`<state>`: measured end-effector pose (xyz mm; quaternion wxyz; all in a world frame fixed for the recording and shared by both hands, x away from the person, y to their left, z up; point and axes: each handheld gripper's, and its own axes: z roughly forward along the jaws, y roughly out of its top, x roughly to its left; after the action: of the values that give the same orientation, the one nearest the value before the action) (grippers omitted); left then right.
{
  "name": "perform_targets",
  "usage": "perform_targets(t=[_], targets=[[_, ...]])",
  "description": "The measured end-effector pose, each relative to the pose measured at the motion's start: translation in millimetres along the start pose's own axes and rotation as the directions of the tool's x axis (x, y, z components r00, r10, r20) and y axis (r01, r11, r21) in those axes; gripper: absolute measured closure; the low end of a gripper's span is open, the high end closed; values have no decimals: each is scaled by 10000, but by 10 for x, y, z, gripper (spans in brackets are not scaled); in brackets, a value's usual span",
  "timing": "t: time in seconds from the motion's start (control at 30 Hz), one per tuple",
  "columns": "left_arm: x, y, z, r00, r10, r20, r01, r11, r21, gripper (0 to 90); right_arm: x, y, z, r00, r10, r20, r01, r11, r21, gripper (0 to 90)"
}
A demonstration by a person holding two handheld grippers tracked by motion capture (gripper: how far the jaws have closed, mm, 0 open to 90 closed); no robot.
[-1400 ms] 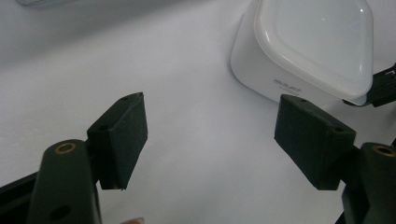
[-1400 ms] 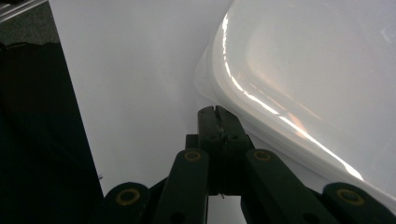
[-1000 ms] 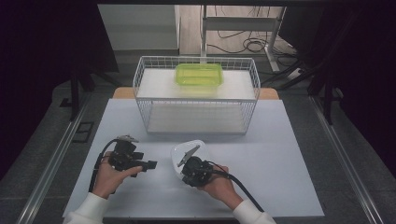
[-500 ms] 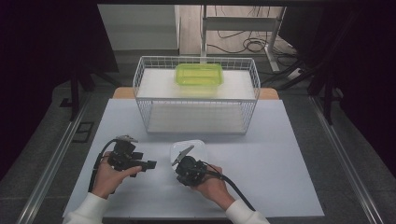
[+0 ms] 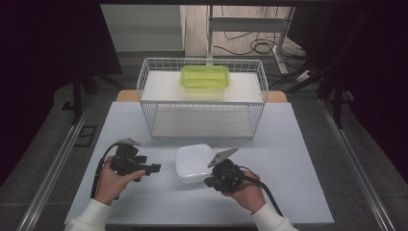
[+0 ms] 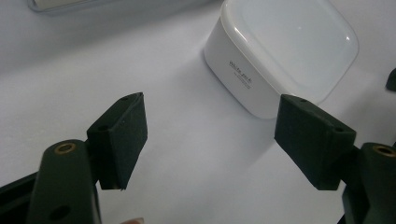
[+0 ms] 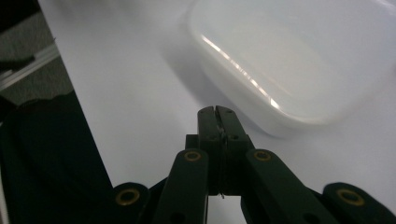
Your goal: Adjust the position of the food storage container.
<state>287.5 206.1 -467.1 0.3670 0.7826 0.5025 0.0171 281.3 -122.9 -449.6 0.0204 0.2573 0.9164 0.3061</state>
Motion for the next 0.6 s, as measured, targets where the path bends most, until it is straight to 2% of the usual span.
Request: perform_targets(t=[0.1,0.17,0.23,0.33,0.43,0.5,0.6], targets=[[0,6,-10,9999,-140,24,140,9998,-174,244,-133,-70,-127,9987,510,26,-509,9985,-207,785],[0,10,-18,9997,-226,63,228,9994,-273,241,-209,-103,-224,9966,783,249,-771,9959,-465,651],[-4,13,-26,9995,-307,106,311,9989,-364,240,-287,-116,-302,9911,1277,386,-1241,9887,-846,520],[-13,15,-35,9994,-332,140,338,9984,-442,239,-411,-145,-389,9798,1981,271,-1930,9723,-1319,388],[-26,18,-37,9991,-389,165,397,9978,-525,238,-518,-186,-431,9647,2630,119,-2573,9515,-1687,313],[-31,19,-37,9990,-406,163,415,9975,-572,238,-587,-218,-447,9524,3048,89,-2976,9354,-1909,281],[-32,22,-42,9988,-452,191,463,9969,-633,238,-651,-250,-451,9395,3424,73,-3342,9215,-1980,266]])
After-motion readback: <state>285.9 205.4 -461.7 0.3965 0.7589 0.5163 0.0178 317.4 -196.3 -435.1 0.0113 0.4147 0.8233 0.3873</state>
